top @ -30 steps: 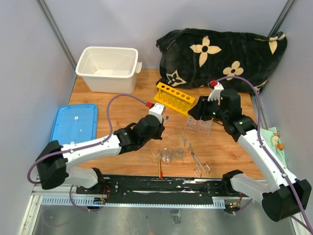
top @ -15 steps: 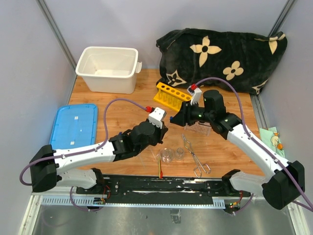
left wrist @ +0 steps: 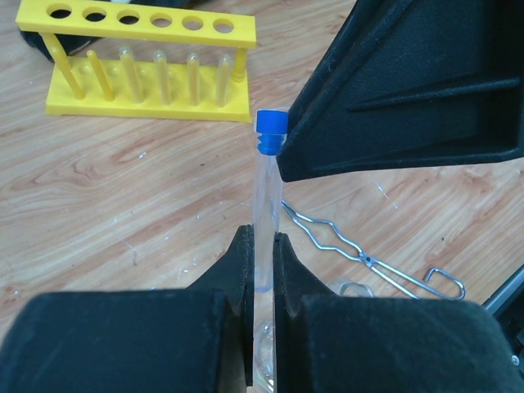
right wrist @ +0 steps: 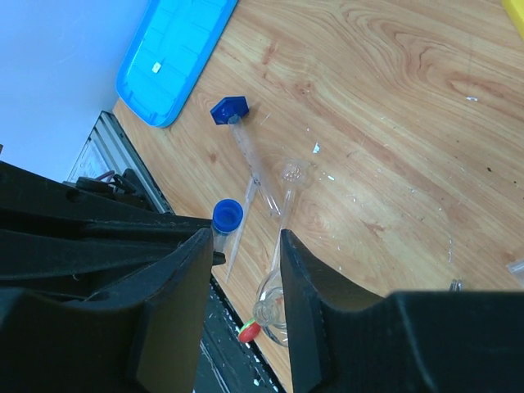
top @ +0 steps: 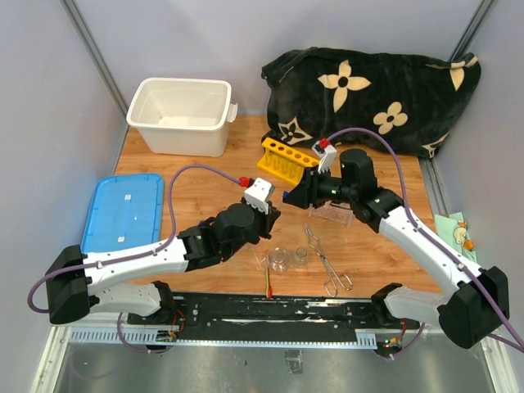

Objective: Organize the chemistry lab equipment
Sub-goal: Pick up the test tube at the center of the board, then insert the test tube into the slot of the test tube rack.

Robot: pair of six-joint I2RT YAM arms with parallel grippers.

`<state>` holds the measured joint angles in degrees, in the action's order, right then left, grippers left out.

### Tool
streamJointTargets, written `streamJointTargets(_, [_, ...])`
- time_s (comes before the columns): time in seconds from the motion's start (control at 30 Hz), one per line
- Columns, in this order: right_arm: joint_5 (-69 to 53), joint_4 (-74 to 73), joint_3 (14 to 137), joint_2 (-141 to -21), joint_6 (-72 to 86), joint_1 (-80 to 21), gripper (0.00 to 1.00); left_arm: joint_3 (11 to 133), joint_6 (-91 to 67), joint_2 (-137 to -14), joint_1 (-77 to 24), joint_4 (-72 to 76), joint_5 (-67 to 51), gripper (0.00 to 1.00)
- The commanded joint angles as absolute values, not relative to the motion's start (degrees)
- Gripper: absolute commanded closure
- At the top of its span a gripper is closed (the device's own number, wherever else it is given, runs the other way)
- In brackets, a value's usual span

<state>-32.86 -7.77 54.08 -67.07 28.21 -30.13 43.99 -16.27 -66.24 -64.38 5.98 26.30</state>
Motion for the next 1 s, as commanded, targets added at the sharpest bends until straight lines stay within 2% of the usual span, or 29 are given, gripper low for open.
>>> streamJointTargets(0.0, [-33.31,-6.33,55.72,-66.41,28.74,-30.84,0.60,43.29,-15.82,-65.60,-64.96,8.34,27.41,1.00])
streamJointTargets(0.97, [-33.51,-4.27,57.13,-67.63,29.71,-30.86,0.69,42.90,-16.79,-65.74,-65.82,8.73,27.22,1.00])
